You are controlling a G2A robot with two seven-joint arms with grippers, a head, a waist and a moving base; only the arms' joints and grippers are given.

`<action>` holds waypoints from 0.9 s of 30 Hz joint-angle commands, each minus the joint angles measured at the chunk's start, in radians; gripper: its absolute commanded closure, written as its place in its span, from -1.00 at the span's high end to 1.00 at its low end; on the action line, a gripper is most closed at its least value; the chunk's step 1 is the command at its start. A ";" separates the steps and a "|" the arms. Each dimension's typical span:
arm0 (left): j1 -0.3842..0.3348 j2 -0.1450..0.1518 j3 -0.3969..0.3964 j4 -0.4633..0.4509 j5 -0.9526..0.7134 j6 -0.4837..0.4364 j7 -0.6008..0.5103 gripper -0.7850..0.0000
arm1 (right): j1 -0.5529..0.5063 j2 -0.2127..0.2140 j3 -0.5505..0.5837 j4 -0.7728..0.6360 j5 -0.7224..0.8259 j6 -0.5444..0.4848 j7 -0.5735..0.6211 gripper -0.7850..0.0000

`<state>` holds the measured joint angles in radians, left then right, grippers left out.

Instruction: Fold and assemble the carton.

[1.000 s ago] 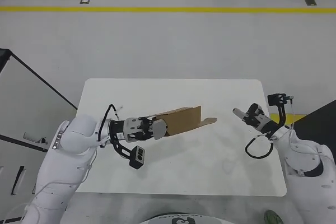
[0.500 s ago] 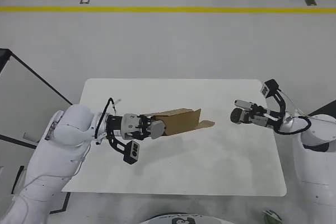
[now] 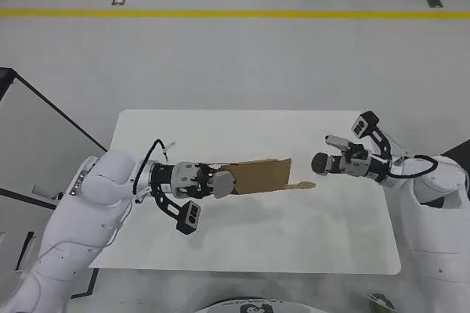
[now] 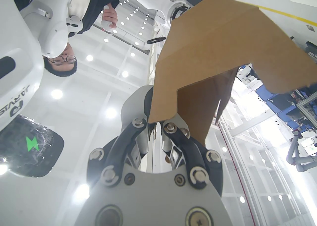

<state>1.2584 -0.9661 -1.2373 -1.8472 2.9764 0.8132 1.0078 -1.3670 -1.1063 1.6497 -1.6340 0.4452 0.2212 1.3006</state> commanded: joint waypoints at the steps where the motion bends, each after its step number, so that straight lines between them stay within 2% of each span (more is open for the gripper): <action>1: -0.002 0.001 0.014 0.010 0.004 0.005 -0.006 -1.00 | 0.021 0.000 -0.019 0.016 0.047 0.042 0.011 1.00; 10: -0.011 0.006 0.034 0.021 0.030 0.021 -0.022 -1.00 | 0.096 0.002 -0.088 0.053 0.158 0.139 0.036 1.00; 27: -0.025 0.012 0.061 0.012 0.092 0.051 -0.052 -1.00 | 0.172 0.001 -0.240 0.115 0.214 0.159 0.036 1.00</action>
<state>1.2344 -0.9542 -1.1784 -1.8337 3.0629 0.8617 0.9581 -1.1968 -1.1059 1.4168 -1.5223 0.6561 0.3775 1.3365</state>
